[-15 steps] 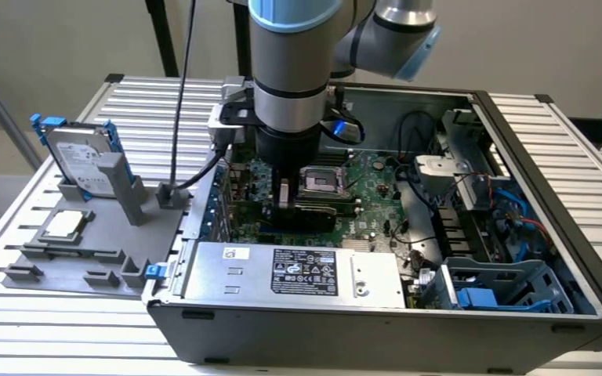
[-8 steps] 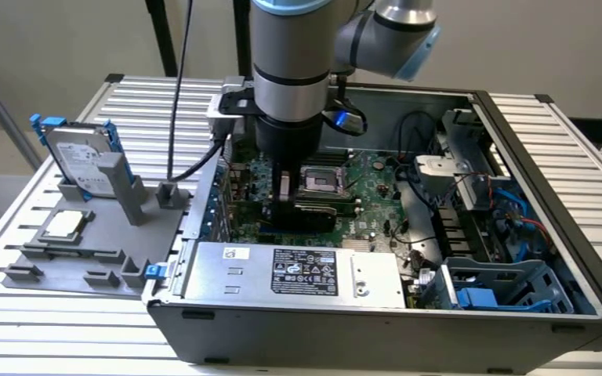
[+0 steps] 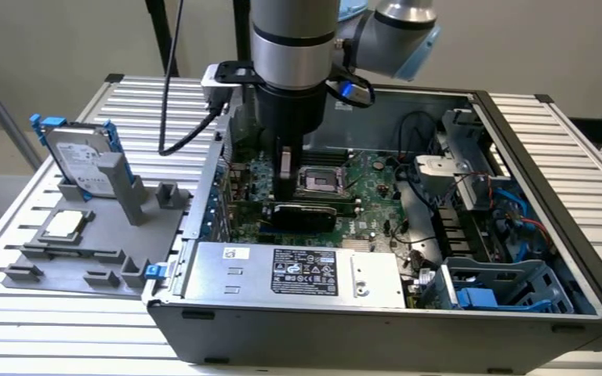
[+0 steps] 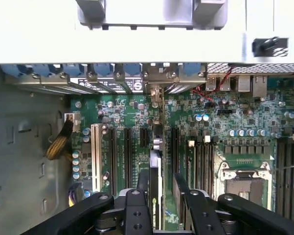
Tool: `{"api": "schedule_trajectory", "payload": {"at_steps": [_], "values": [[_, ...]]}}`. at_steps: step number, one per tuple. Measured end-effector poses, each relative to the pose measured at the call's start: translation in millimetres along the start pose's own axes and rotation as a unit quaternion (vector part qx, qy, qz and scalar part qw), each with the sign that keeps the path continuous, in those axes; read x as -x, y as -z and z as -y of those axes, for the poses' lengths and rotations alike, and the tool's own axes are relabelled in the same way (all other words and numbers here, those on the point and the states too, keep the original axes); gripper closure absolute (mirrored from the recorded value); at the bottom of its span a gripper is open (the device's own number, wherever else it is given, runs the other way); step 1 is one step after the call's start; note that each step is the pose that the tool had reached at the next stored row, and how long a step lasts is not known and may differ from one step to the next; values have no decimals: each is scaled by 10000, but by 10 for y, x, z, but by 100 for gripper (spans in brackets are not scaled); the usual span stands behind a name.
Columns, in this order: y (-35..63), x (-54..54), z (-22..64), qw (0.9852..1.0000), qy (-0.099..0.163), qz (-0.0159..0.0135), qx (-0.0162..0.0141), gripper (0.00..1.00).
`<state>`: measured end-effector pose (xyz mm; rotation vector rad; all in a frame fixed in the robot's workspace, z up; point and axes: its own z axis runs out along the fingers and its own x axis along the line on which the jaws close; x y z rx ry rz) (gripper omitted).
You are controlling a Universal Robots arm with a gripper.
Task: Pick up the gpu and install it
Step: 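Press down on the gpu until it lock into place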
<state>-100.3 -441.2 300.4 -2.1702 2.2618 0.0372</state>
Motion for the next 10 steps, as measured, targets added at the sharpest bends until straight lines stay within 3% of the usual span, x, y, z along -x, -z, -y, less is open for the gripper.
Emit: {"api": "schedule_trajectory", "payload": {"at_steps": [1,3,6,10], "values": [[32,1,1,10000,0,-1,3,68],[49,1,2,10000,0,0,7,81],[49,1,3,10000,0,1,7,89],[50,1,3,10000,0,0,7,89]]}}
